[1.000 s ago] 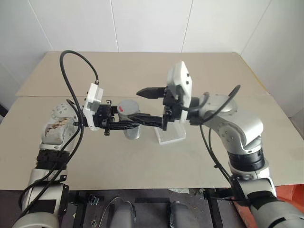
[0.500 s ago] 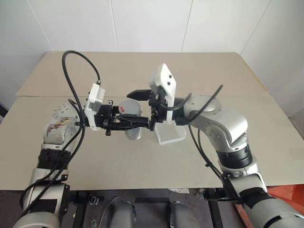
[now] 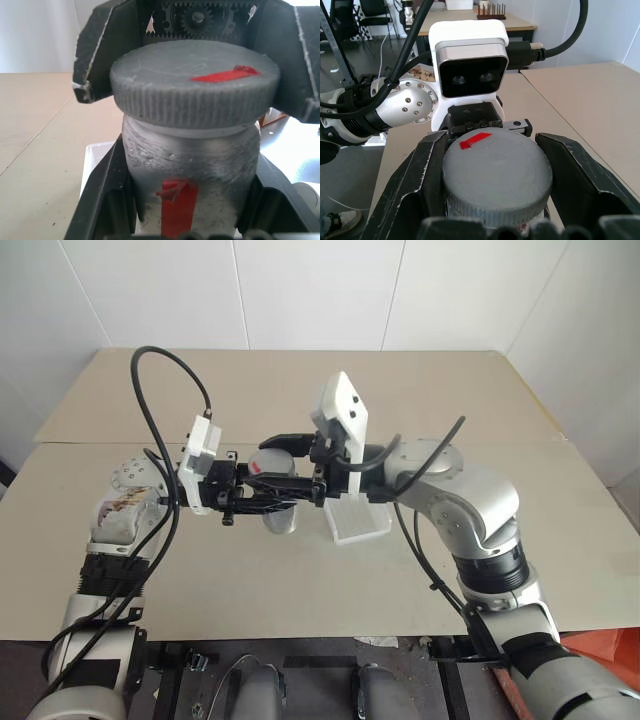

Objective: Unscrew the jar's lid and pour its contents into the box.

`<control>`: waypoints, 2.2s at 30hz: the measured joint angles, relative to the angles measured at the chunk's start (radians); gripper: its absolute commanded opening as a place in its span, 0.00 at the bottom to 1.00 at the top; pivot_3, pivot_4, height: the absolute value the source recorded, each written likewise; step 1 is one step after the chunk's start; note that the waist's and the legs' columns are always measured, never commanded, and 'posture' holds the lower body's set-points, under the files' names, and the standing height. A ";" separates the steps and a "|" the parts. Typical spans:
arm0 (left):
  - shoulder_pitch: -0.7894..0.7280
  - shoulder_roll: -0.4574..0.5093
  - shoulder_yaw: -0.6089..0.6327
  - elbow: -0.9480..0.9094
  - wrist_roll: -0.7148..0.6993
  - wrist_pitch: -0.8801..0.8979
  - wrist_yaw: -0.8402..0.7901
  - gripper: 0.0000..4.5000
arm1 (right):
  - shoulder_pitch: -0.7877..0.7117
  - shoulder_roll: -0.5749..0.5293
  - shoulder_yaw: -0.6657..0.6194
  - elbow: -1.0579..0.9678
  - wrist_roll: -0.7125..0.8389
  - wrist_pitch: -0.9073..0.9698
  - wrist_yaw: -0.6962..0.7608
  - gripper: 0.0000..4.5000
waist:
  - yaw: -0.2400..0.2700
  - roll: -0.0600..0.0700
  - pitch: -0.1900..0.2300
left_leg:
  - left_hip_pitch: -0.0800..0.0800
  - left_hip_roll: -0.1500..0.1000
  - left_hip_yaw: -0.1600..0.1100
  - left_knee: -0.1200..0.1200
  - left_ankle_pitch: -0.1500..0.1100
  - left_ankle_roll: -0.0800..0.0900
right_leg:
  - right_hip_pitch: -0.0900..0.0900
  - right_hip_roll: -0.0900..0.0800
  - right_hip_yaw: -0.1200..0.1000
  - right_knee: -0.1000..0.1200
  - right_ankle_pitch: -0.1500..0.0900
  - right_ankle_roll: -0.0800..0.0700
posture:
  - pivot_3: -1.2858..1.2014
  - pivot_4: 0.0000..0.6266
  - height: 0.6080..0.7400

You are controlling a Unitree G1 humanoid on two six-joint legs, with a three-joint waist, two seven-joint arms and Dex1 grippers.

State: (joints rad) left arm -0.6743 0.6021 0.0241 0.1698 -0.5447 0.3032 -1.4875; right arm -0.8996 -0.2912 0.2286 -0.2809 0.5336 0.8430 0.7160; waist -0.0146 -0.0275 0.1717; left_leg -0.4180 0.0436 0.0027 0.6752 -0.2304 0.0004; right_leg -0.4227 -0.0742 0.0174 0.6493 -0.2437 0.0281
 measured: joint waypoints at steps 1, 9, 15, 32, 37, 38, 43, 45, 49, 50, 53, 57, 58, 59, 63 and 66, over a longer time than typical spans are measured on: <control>0.000 0.000 0.000 0.000 0.000 0.000 0.000 0.44 | 0.000 0.000 -0.001 0.000 0.002 0.000 0.000 0.61 | 0.000 0.000 0.000 | 0.000 0.000 0.000 0.000 0.000 0.000 | 0.000 0.000 0.000 0.000 0.000 0.000 | 0.52 0.24 1.00; 0.019 0.000 -0.013 -0.003 0.004 0.000 -0.013 0.44 | -0.060 -0.098 -0.163 0.034 0.038 0.004 -0.005 0.61 | 0.005 0.000 0.000 | 0.000 0.000 0.000 0.000 0.000 0.000 | 0.001 -0.001 -0.001 -0.001 0.000 0.000 | 0.52 0.24 1.00; 0.022 0.000 0.001 -0.003 0.007 -0.006 0.026 0.44 | 0.128 -0.255 -0.263 0.063 -0.083 -0.098 -0.071 0.61 | 0.006 0.000 0.000 | -0.001 -0.001 0.000 0.000 0.000 0.000 | 0.000 -0.001 0.000 -0.001 0.000 0.000 | 0.52 0.24 1.00; 0.030 -0.072 0.009 -0.004 0.129 -0.132 0.300 0.44 | 0.562 -0.279 -0.283 0.162 -0.255 -0.170 -0.193 0.99 | 0.001 0.000 0.000 | 0.001 -0.001 0.001 -0.001 0.000 0.000 | 0.001 -0.001 0.002 -0.001 0.000 0.000 | 0.52 0.24 1.00; -0.057 -0.105 -0.088 0.087 0.410 -0.353 0.517 0.44 | 0.527 -0.370 -0.375 -0.004 -0.123 -0.021 -0.126 0.99 | 0.016 0.000 0.000 | 0.001 -0.002 0.000 0.000 0.000 0.000 | 0.003 -0.001 0.001 -0.001 0.000 0.000 | 0.52 0.24 1.00; -0.092 -0.105 -0.117 0.126 0.491 -0.419 0.577 0.44 | 0.500 -0.377 -0.397 -0.027 -0.072 0.043 -0.114 0.99 | 0.018 0.000 0.000 | 0.001 -0.002 0.000 0.000 0.000 0.000 | 0.003 -0.001 0.001 -0.001 0.000 0.000 | 0.52 0.24 1.00; -0.327 -0.037 -0.415 0.368 1.122 -0.865 1.082 0.44 | 0.339 -0.419 -0.406 -0.120 0.177 0.375 -0.056 0.99 | 0.022 0.000 0.000 | 0.001 -0.002 0.000 -0.002 0.000 0.000 | 0.002 -0.001 0.001 -0.002 0.000 0.000 | 0.52 0.24 1.00; -0.439 -0.012 -0.582 0.434 1.427 -0.929 1.387 0.44 | 0.307 -0.432 -0.375 -0.125 0.230 0.429 -0.023 0.99 | 0.026 0.000 0.000 | 0.000 -0.004 0.000 -0.002 0.000 0.000 | 0.001 -0.003 0.001 -0.002 0.000 0.001 | 0.52 0.24 1.00; -0.594 -0.084 -0.823 0.522 1.827 -0.890 1.851 0.44 | 0.227 -0.444 -0.348 -0.123 0.285 0.446 0.023 0.99 | 0.033 0.000 0.000 | -0.005 -0.007 -0.001 0.001 0.000 0.000 | 0.000 -0.006 0.000 -0.002 0.001 0.005 | 0.52 0.24 1.00; -0.610 -0.107 -0.855 0.542 1.866 -0.880 1.904 0.44 | 0.217 -0.447 -0.349 -0.122 0.293 0.446 0.026 0.99 | 0.034 0.000 0.000 | -0.006 -0.008 -0.001 0.001 0.000 0.001 | 0.000 -0.006 0.000 -0.002 0.002 0.006 | 0.52 0.24 1.00; -0.633 -0.171 -0.947 0.597 1.974 -0.841 2.028 0.44 | 0.208 -0.447 -0.354 -0.121 0.309 0.446 0.021 0.99 | 0.033 -0.001 0.000 | -0.007 -0.008 -0.001 0.001 0.000 0.001 | -0.001 -0.007 0.000 -0.001 0.002 0.006 | 0.52 0.24 1.00; -0.650 -0.196 -1.030 0.631 2.077 -0.774 2.093 0.44 | 0.212 -0.441 -0.385 -0.123 0.330 0.446 -0.006 0.99 | 0.026 -0.001 0.000 | -0.008 -0.008 -0.001 0.001 0.000 0.001 | -0.003 -0.007 0.000 -0.001 0.002 0.006 | 0.52 0.24 1.00; -0.654 -0.198 -1.042 0.635 2.089 -0.759 2.108 0.44 | 0.216 -0.437 -0.404 -0.128 0.345 0.446 -0.015 0.99 | 0.026 -0.001 0.000 | -0.007 -0.008 -0.001 0.001 0.000 0.001 | -0.003 -0.007 0.000 -0.001 0.002 0.006 | 0.52 0.24 1.00; -0.657 -0.199 -1.048 0.639 2.096 -0.752 2.116 0.44 | 0.217 -0.435 -0.409 -0.134 0.353 0.446 -0.023 0.99 | 0.026 -0.001 0.000 | -0.007 -0.008 -0.001 0.001 0.000 0.001 | -0.003 -0.007 0.001 -0.001 0.002 0.006 | 0.52 0.24 1.00; -0.674 -0.206 -1.065 0.694 2.110 -0.740 2.130 0.44 | 0.240 -0.432 -0.414 -0.167 0.382 0.446 -0.048 0.99 | 0.027 -0.001 0.000 | -0.007 -0.009 -0.001 0.001 0.000 0.001 | -0.002 -0.007 0.000 -0.001 0.002 0.006 | 0.52 0.24 1.00; -0.679 -0.205 -1.080 0.722 2.115 -0.739 2.143 0.44 | 0.249 -0.436 -0.414 -0.174 0.392 0.443 -0.055 0.99 | 0.027 -0.001 0.000 | -0.007 -0.009 -0.001 0.001 0.000 0.001 | -0.002 -0.007 0.000 -0.001 0.002 0.006 | 0.52 0.24 1.00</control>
State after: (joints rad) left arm -1.3537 0.3970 -1.0558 0.8917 1.5706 -0.4362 0.6554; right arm -0.6504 -0.7272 -0.1856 -0.4548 0.9254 1.2859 0.6612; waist 0.0121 -0.0282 0.1721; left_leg -0.4254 0.0348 0.0020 0.6765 -0.2309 0.0011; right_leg -0.4251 -0.0817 0.0178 0.6480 -0.2417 0.0340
